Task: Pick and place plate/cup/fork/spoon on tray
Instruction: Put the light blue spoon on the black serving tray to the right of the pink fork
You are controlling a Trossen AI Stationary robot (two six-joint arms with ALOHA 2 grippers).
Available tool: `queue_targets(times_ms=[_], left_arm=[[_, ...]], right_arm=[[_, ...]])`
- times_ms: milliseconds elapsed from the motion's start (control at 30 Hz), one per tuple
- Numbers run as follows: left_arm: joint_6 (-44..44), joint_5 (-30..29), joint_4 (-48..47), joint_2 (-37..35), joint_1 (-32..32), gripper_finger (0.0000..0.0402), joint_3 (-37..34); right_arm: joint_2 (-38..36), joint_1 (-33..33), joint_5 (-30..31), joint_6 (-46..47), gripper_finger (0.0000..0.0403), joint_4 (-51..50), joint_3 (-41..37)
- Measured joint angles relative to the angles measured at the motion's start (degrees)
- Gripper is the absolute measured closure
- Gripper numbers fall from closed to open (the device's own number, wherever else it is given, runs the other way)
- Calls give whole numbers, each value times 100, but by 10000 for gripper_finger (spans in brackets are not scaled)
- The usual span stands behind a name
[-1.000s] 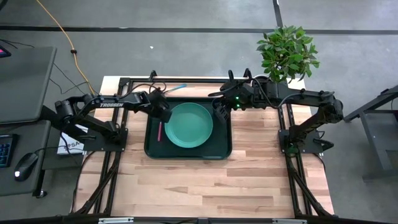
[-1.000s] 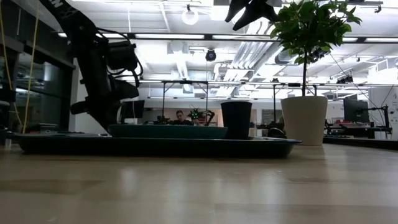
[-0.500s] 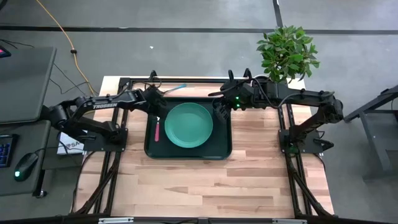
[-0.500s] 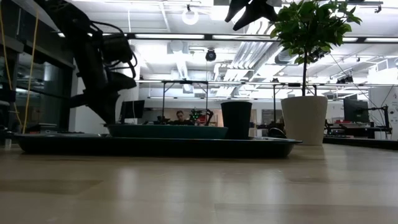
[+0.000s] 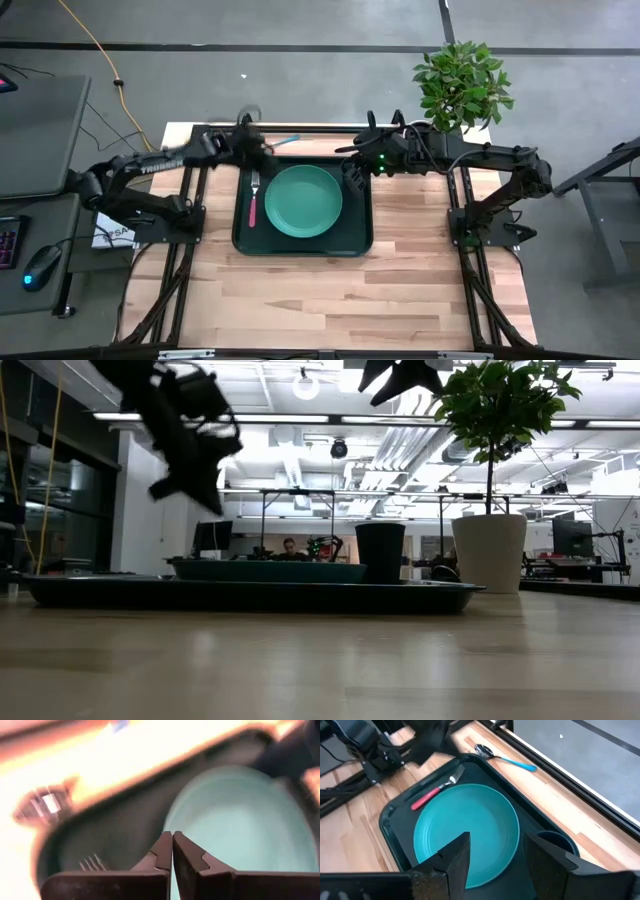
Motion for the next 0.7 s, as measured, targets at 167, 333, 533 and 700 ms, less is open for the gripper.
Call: queue_targets(times_ms=[167, 333, 533, 700], left_arm=[[1161, -49, -667, 610, 807, 401, 1556], [2233, -380, -1703, 1818, 1201, 401, 2804], [2542, -387, -1904, 3007, 1443, 374, 3215], [2836, -358, -1908, 3680, 1484, 322, 3228]], right_arm=[[0, 0, 0, 2, 230, 95, 0], [0, 0, 0, 155, 230, 94, 0], [0, 0, 0, 441, 230, 94, 0], [0, 0, 1, 685, 230, 93, 0]])
